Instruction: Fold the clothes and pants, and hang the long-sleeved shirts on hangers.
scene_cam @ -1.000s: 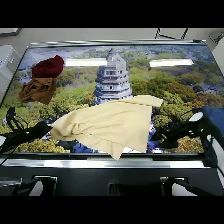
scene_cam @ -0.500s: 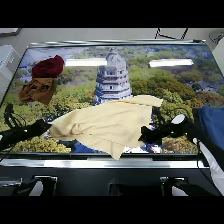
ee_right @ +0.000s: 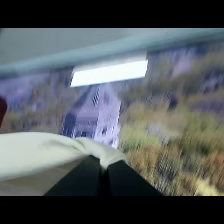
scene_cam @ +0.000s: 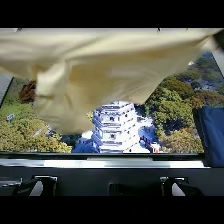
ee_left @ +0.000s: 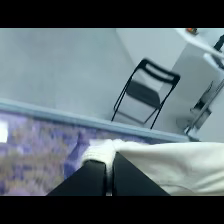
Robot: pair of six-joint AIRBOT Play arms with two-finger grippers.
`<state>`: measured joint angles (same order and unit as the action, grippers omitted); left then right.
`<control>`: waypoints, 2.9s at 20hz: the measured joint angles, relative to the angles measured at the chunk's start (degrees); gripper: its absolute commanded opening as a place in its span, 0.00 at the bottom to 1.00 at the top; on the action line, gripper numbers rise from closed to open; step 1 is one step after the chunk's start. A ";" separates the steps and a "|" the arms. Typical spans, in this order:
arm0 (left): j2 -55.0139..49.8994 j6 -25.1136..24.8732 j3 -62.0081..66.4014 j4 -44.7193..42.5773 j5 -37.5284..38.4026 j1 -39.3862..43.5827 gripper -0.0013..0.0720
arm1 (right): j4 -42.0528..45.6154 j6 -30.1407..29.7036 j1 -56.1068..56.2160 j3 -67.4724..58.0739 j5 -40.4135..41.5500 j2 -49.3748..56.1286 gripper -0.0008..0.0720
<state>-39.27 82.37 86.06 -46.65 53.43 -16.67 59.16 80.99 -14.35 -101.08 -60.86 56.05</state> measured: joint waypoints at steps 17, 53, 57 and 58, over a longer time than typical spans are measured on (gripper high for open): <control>-5.35 5.20 -0.44 -14.38 8.76 0.07 0.05 | 20.52 6.25 -1.84 1.92 -9.99 -1.66 0.07; -43.60 -10.69 -44.83 1.66 13.64 -0.74 0.05 | 9.22 9.31 -19.56 23.63 -32.50 34.71 0.77; -42.97 -11.30 -45.07 2.01 13.22 0.02 0.05 | 7.67 5.75 -17.51 31.93 -30.34 34.71 0.79; -42.69 -11.30 -45.09 2.21 13.22 0.09 0.05 | 7.17 4.70 -16.13 34.45 -28.72 34.71 0.79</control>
<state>-81.95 71.07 40.97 -44.45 66.65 -16.58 66.32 85.69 -30.48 -66.63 -89.58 90.76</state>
